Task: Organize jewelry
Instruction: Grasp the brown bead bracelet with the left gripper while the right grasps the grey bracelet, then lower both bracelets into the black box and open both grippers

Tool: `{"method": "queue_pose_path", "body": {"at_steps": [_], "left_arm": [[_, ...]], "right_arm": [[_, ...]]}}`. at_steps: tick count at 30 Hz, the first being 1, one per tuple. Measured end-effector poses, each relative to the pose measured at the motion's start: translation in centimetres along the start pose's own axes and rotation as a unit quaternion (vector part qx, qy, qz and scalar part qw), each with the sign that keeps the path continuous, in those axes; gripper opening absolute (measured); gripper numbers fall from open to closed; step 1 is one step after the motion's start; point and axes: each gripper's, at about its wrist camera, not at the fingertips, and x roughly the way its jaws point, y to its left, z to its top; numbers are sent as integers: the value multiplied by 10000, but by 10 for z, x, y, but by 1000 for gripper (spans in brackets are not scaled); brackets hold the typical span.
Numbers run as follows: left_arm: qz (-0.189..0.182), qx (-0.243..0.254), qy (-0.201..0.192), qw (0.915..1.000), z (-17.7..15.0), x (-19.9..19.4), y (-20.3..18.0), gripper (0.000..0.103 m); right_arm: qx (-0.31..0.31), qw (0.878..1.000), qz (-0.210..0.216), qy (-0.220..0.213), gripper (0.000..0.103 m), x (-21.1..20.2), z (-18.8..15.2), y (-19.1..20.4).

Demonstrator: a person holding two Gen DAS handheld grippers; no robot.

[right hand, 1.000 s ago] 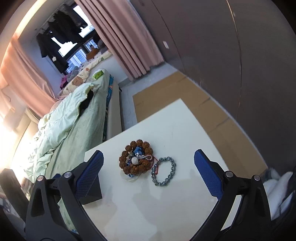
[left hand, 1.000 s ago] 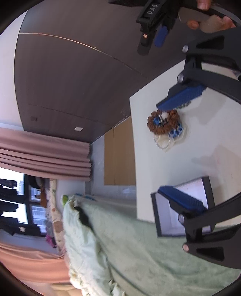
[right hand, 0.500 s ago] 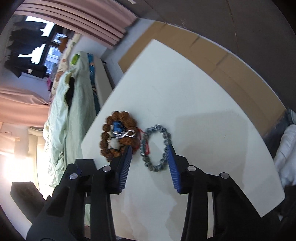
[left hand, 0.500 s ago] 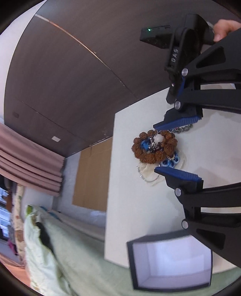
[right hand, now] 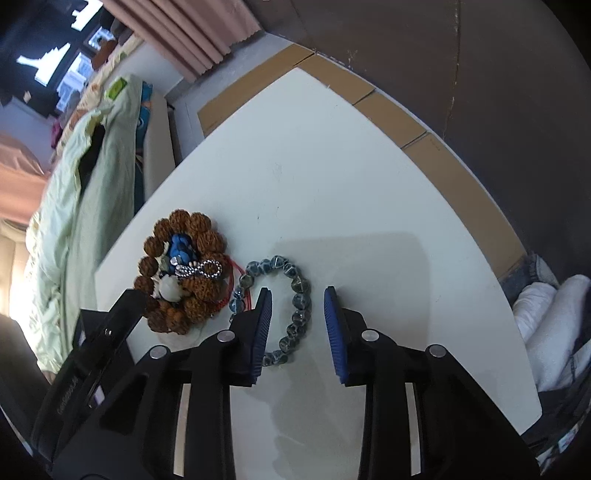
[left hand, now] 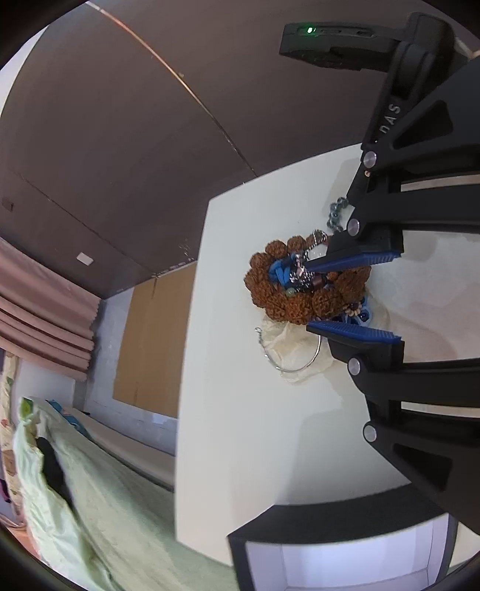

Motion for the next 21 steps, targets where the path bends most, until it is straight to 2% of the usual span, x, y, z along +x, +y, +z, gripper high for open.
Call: {"method": "queue_pose_path", "body": {"at_steps": [3,4,6,7,12,21], "left_arm": [[-49,-134,97,9999,1,11,5,24],[-30,-142,68,9999,3,12,5,21],[-53,-234,64,9997,5,12,8,16],[-90,-278,46,9996,6,10,8,16],[-289,-168,-202,9992,11,-13,1,15],[-770,-4,-694,9946,14,-68,-8,15]], "right_arm": [[-244,9992,-294,-112,28,4,0,12],[-338,9984,-424,-149,24,5,0,17],[-498,9966,-622,-207,11,8,-1,21],[-533,9962,-644,-227,11,9,-1,22],[-413,9986,-250,-216,10,3,2,20],[-402,9953,492,-731,10,-38,-5,28]]}}
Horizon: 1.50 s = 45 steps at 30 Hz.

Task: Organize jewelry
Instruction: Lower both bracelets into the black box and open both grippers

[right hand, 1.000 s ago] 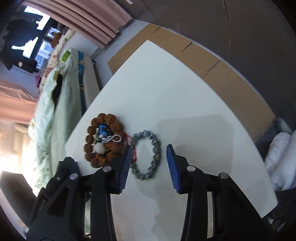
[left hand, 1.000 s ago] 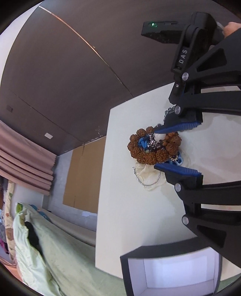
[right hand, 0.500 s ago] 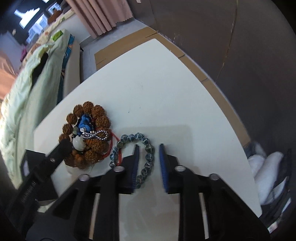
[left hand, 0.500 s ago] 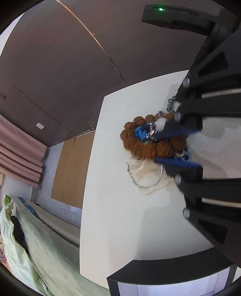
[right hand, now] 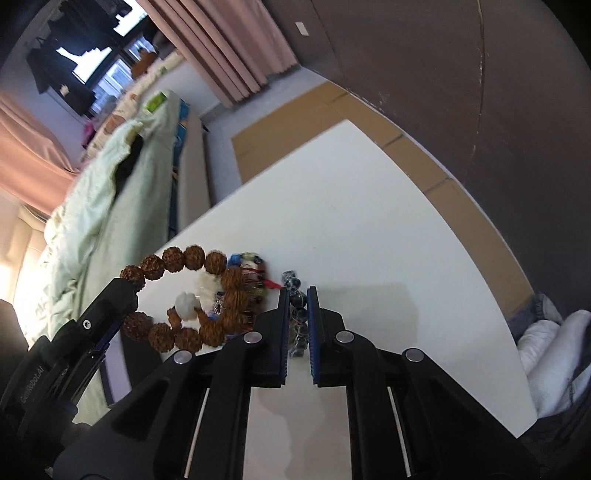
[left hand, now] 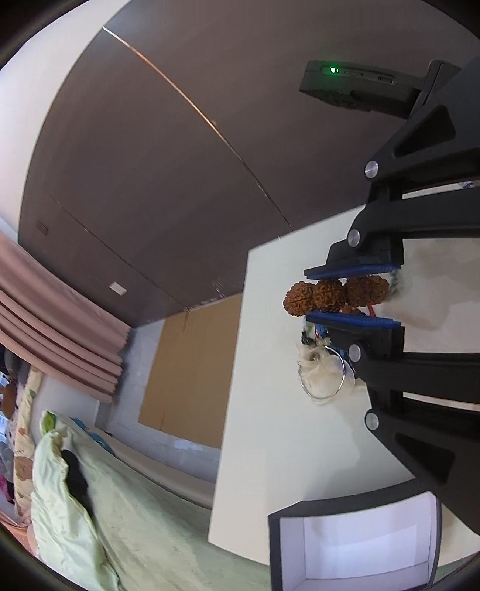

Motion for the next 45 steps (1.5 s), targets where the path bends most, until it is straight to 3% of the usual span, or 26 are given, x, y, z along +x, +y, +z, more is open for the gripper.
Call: {"method": "queue_pose_path", "body": {"at_steps": [10,20,32,35,36,37,38,40,45], "left_arm": [[-225,-50,-476,9986,12,-58,6,15],[-30,11,-905,9959,23,-114,24,15],[541,-220,-752,9955,8,-127,80,16],[621,-430,-356,9965,5,-109,99,18],[819,-591,-181,9947,3,-103,109,19],[972,-672,-151,9929,2,-101,115,31],[1159,-735,-179,9904,1,-103,121,60],[1386,-790,-528,9858,2,-117,127,88],[1557,-648,-964,9810,11,-143,127,93]], "right_arm": [[-73,9950,793,-600,10,-38,0,29],[-363,9796,1676,-1047,10,-59,-8,69],[-667,9752,1903,-913,10,-44,-27,103],[-743,9745,1943,-840,10,-40,-36,108],[-769,9742,1956,-823,10,-39,-38,109],[-801,9738,1969,-805,10,-38,-40,111],[-830,9734,1985,-784,10,-37,-42,112],[-906,9720,2049,-708,10,-32,-47,119],[-1146,9674,2181,-584,10,-23,-60,142]]}}
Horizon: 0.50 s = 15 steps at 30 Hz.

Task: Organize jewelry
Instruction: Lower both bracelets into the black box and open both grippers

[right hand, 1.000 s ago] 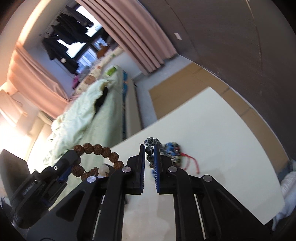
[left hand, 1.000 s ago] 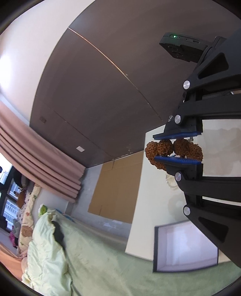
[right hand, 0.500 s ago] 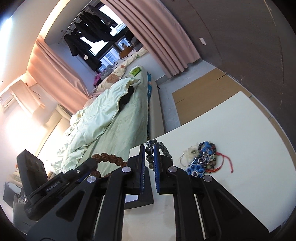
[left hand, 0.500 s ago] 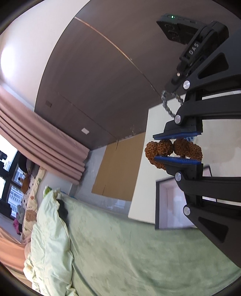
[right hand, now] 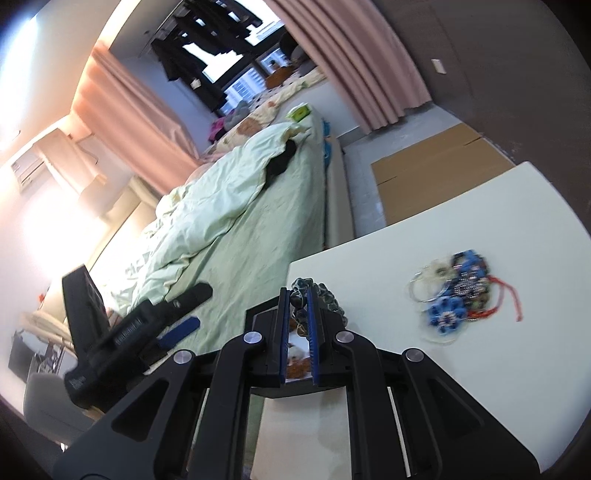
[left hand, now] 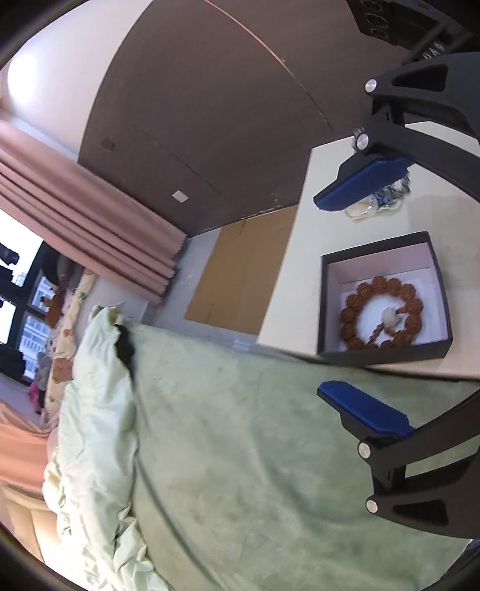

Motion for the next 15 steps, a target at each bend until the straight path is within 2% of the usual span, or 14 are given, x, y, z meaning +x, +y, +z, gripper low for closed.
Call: {"method": "queue_pose_path", "body": {"at_steps": [7,11,13,15], "left_arm": [[-56,-237,-73,9997,7,-9,13,94],[-37,-308,-96,9995,9,-14,17,95],[-60,-381,-79,9992,10,-15,20,95],[-44,-424,-77,9991,11,-15,22,95]], "right_arm": [[-69,9995,148,272,10,34,-12,23],[54,9981,488,368,12,48,-14,29],[-11,9969,552,552,27,58,-15,35],[-70,9969,444,651,70,60,-17,38]]}}
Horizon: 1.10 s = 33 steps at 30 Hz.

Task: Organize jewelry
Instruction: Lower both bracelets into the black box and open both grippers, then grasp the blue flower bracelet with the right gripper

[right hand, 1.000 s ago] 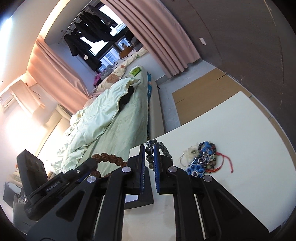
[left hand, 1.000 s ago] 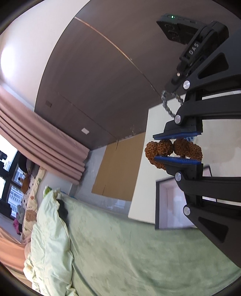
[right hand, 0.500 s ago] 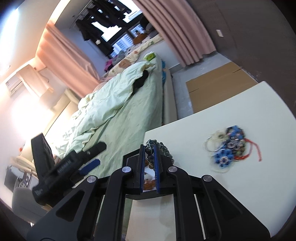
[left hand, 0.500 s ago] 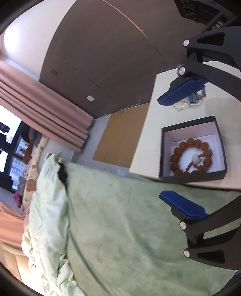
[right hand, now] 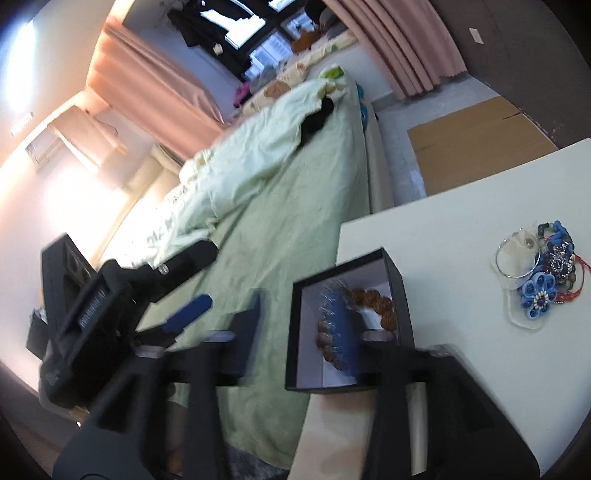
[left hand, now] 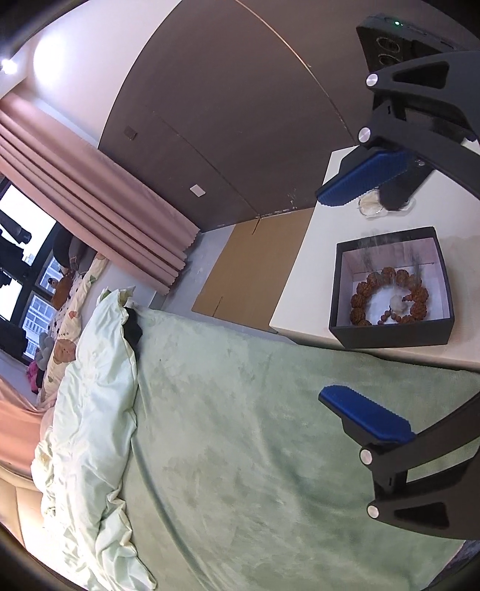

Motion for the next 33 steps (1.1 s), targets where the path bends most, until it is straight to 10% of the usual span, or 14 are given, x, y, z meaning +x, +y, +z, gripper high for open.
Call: {"method": "queue_pose_path", "body": {"at_steps": [27,33], "left_arm": [[-300,594,137,9977,-24,14,-67,94],[-648,988,532,9916,-47,38,-106,81]], "right_arm": [[914,9790,-1766,-439,74,-110,19,-99],[1438,9745,-1697,-303,74,-113,19,-130]]}}
